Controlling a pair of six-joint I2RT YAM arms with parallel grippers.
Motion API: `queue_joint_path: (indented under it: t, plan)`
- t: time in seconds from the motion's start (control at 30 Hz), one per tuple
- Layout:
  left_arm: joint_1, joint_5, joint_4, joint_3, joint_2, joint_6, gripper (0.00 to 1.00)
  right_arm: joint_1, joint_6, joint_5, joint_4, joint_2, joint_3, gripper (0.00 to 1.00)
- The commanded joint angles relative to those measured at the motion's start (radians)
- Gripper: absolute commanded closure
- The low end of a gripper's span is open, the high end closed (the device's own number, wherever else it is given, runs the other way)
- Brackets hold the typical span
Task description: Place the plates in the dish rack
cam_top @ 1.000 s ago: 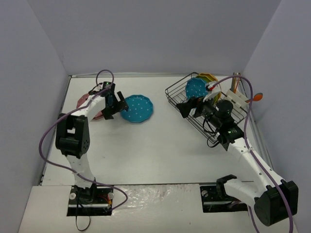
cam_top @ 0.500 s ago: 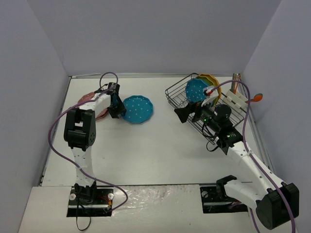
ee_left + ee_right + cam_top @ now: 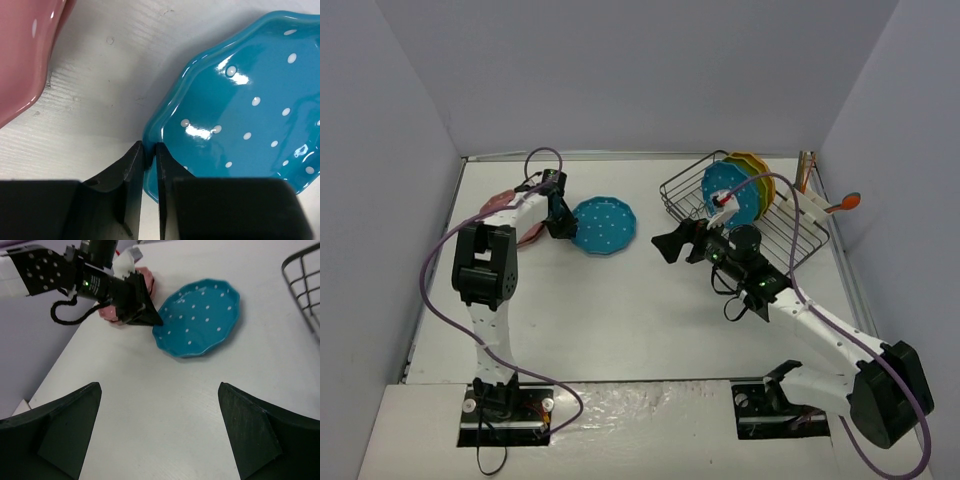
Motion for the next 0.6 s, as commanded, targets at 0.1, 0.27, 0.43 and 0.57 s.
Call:
queue_joint_path:
  t: [0.1,0.27,0.43,0.57]
  plan:
    - [-0.007,0.040,0.053,-0.164,-0.191,-0.018,1.00,0.141,0.338,0.218,0.262,0.133,-0.063,0.00]
    - [-0.010,0.133,0.130,-0.310,-0.310,-0.073,1.00,0.224,0.464,0.343,0.340,0.223,-0.096,0.00]
    - [-0.015,0.207,0.192,-0.406,-0.390,-0.139,1.00,0.241,0.560,0.351,0.409,0.337,-0.102,0.00]
    - [-0.015,0.235,0.231,-0.476,-0.474,-0.190,1.00,0.264,0.630,0.353,0.454,0.429,-0.094,0.00]
